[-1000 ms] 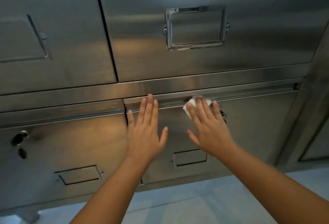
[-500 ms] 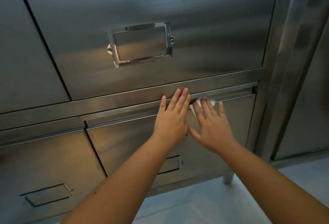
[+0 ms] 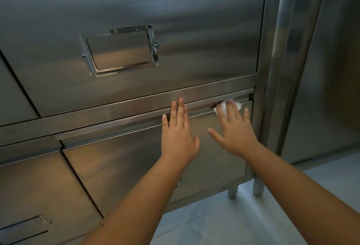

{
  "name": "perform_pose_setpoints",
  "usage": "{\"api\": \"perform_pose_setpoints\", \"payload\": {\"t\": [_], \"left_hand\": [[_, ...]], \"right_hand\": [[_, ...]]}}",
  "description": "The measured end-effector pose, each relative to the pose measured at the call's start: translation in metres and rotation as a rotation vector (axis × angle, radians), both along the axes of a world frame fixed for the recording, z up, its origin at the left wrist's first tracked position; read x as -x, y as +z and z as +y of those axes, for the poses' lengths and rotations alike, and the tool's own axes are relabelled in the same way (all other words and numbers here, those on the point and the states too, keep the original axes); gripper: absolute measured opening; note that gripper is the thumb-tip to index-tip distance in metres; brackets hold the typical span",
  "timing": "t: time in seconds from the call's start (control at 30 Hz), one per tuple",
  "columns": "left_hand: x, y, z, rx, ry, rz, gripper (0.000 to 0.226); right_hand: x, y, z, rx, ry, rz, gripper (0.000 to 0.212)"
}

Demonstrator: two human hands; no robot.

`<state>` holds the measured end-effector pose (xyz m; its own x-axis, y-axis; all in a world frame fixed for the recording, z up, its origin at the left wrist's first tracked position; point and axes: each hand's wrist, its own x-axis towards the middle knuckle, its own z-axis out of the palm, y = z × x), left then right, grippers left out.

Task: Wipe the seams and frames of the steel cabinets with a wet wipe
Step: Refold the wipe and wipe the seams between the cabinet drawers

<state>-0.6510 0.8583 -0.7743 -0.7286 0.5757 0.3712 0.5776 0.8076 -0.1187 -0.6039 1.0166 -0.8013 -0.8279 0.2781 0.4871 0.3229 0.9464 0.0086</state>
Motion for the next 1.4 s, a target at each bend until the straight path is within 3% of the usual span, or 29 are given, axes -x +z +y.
{"api": "perform_pose_setpoints", "payload": {"t": [0.1,0.2,0.47,0.6,0.87,0.97,1.07,1.13,1.23,1.4], "left_hand": [[-0.002,-0.001,0.003,0.011,0.014,-0.003,0.096],[0.000,-0.002,0.001,0.050,0.021,0.021,0.094],[0.001,-0.003,0.000,0.052,0.018,0.021,0.100],[0.001,-0.003,0.000,0.042,0.009,0.000,0.102],[0.000,-0.001,0.000,0.098,0.026,0.026,0.098],[0.000,-0.001,-0.002,0.101,0.023,0.034,0.100],[0.001,-0.001,-0.002,0.111,0.021,0.033,0.101],[0.002,-0.001,-0.002,0.122,0.020,0.037,0.102],[0.002,-0.004,-0.001,0.094,0.018,0.031,0.104],[0.004,-0.003,-0.003,0.101,-0.017,0.031,0.102]], "right_hand": [[0.006,-0.002,-0.028,-0.069,0.048,0.007,0.073],[0.007,-0.006,-0.029,-0.105,0.106,-0.024,0.071],[-0.020,0.004,0.052,0.093,-0.057,-0.052,0.078],[-0.020,0.014,0.039,0.154,-0.084,-0.066,0.077],[0.006,-0.005,-0.042,0.107,0.229,-0.005,0.079],[-0.001,-0.002,-0.006,0.014,0.108,0.029,0.076],[-0.016,0.007,0.045,0.165,-0.111,-0.033,0.074],[-0.021,0.014,0.055,0.172,-0.129,-0.060,0.074],[-0.016,0.011,0.033,0.175,-0.058,-0.047,0.078],[0.007,-0.012,-0.036,0.119,0.252,0.020,0.087]]}}
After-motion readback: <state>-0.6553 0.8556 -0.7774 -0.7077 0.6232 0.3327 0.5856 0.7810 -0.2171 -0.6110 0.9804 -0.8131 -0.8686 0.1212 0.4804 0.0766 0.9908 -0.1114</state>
